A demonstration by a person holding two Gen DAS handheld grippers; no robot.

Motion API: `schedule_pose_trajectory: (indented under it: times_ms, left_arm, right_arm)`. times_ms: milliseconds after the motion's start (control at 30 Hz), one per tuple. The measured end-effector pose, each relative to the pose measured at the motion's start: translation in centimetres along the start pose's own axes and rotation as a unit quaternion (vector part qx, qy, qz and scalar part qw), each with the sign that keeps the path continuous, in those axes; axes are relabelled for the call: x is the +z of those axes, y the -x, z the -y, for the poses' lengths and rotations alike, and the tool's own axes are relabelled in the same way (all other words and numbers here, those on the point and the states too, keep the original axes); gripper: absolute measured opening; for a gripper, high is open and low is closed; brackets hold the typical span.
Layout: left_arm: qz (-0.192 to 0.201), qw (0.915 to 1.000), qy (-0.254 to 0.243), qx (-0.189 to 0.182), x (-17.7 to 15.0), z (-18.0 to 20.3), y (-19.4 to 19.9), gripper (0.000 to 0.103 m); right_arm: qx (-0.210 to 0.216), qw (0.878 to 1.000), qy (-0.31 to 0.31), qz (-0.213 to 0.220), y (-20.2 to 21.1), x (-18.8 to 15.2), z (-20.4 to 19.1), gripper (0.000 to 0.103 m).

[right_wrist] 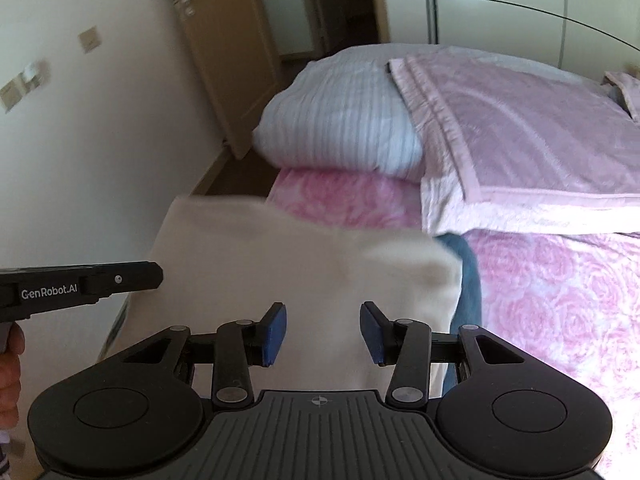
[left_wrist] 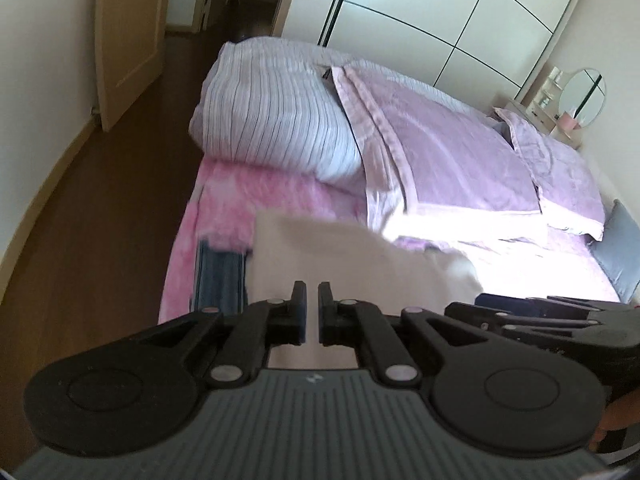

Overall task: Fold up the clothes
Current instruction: 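Lower the bundle onto the stack, open both grippers and square it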

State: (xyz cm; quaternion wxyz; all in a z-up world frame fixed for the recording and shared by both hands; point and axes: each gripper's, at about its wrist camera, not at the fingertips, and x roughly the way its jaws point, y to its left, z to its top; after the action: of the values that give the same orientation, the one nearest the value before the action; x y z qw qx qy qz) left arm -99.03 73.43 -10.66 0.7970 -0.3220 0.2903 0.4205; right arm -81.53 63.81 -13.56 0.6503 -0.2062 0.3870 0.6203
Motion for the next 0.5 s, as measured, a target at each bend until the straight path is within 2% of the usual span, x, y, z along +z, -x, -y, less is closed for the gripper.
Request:
schedule_pose_trajectory:
  times_ms: [100,200,367,500]
  left_arm:
    - [-0.015,0.9998,-0.005,0.01,1.2,-0.5,-2.7,0.002]
    - [-0.032,0.9993,-0.011,0.018,1.0,-1.4,-4.6,0.002]
    - [-0.036,0.9993,0.005,0.005,1.0,-2.6,-5.8,0.003]
    - [-0.019,0.9997,0.017,-0.003,1.1,-3.0,-3.8,0.002]
  right_arm:
    - [-0.019,0.999,-0.041,-0.001,-1.8,1.8,1.4,0.046]
    - [-0.042,0.995,-0.087,-0.017,-4.0,2.5,3.6,0.046]
    - [-0.016,0.991,-0.13,-0.037,-5.9,2.8,6.2,0.046]
    - [0.009,0.99,-0.142,-0.017,-3.3,2.7,6.5,0.046]
